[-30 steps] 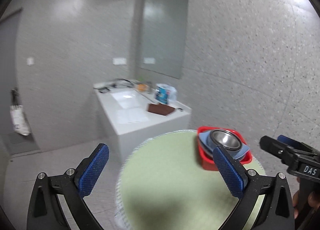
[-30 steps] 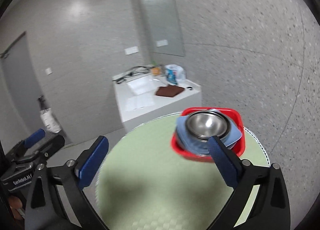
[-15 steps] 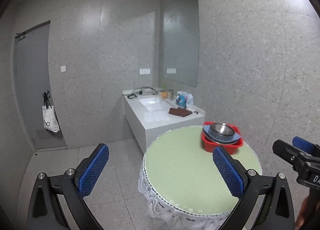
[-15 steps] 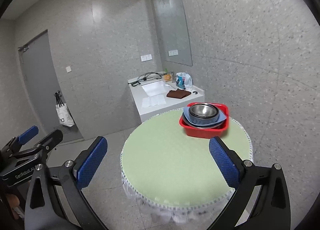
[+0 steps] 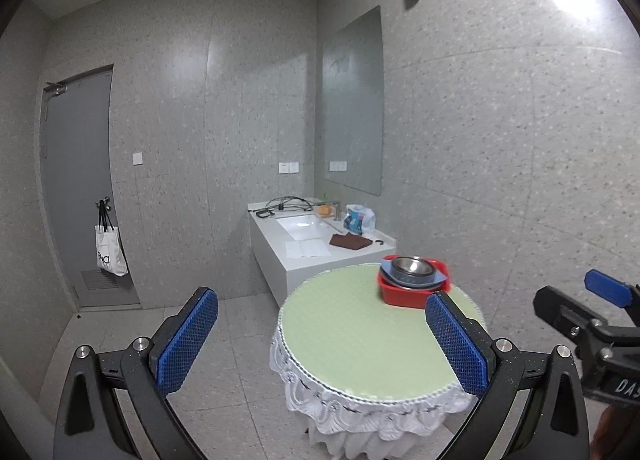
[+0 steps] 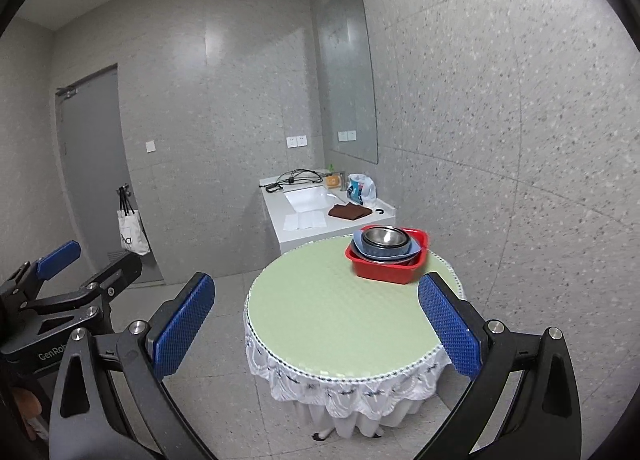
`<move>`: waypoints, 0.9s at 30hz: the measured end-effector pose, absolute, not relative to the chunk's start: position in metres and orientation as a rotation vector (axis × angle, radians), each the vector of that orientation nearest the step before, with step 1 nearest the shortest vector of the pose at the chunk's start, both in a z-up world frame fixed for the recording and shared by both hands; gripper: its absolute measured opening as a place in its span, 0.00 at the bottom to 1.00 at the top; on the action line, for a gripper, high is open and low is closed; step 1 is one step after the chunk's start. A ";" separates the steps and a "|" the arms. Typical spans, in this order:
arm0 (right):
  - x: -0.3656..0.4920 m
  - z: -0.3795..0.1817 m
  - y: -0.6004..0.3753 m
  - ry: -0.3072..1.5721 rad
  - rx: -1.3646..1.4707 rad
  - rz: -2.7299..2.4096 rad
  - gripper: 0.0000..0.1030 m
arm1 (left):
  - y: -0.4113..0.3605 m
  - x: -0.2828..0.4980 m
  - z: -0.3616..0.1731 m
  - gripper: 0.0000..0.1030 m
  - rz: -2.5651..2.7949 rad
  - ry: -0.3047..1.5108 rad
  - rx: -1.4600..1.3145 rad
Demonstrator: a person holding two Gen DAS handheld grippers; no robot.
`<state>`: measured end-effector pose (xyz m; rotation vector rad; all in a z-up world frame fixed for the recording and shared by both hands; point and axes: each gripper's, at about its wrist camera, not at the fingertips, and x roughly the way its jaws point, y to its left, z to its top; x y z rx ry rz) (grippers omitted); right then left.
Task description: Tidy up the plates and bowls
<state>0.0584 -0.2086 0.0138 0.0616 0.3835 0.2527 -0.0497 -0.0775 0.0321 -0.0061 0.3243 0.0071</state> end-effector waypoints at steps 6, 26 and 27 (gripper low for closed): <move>0.015 0.017 -0.231 0.370 0.049 0.258 1.00 | -0.108 -0.111 0.033 0.99 0.010 0.315 -0.011; -0.072 0.036 -0.270 0.299 0.035 0.231 1.00 | -0.153 -0.204 0.058 0.99 0.014 0.290 -0.008; -0.074 0.037 -0.270 0.297 0.036 0.232 1.00 | -0.155 -0.203 0.058 0.99 0.016 0.290 -0.006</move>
